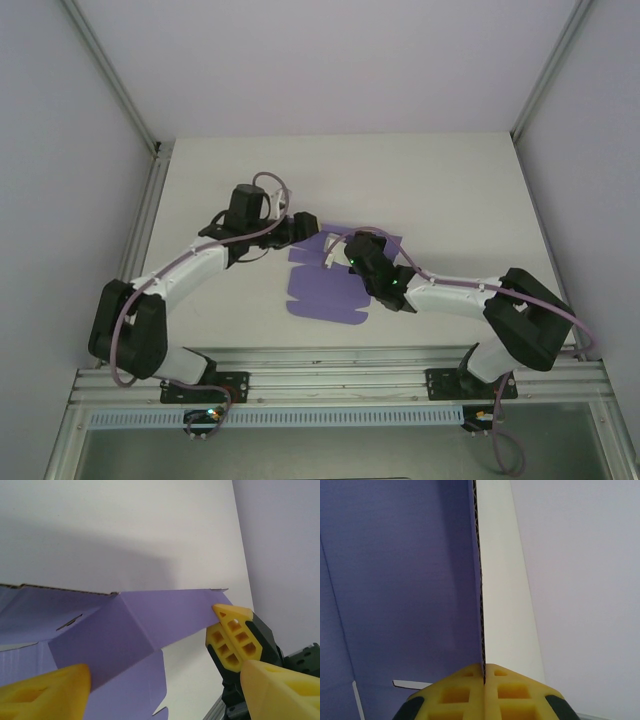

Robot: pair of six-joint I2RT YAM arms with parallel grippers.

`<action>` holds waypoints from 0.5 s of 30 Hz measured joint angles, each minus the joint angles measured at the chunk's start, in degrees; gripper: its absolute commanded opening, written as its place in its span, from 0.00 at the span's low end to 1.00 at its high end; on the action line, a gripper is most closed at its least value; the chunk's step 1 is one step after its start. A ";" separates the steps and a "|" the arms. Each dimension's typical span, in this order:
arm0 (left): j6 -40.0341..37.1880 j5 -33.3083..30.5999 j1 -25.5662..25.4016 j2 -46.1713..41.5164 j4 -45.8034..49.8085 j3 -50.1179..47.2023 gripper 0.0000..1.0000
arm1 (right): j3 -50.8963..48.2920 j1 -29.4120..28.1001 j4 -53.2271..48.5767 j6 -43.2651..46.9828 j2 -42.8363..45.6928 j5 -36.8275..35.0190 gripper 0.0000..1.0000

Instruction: Assemble paper box

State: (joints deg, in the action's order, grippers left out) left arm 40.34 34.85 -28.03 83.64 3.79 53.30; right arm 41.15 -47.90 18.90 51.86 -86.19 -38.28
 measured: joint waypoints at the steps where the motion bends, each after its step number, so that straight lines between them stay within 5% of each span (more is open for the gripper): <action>1: 0.00 0.33 -0.07 0.98 -0.22 0.37 0.77 | 0.00 -0.07 0.02 -0.02 0.00 0.00 0.00; 9: 1.88 4.33 -1.40 6.71 -5.60 1.62 0.74 | 0.00 -0.35 -0.87 -1.42 0.00 0.57 0.00; 15: 11.34 7.91 -1.51 11.21 -20.68 1.09 0.47 | 0.00 -0.59 -1.05 -2.64 -0.04 -0.85 0.00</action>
State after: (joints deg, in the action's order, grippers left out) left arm 51.68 42.76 -29.54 94.85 -16.88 54.39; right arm 41.15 -48.49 17.85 49.21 -86.24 -39.13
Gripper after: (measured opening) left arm 0.561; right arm 0.047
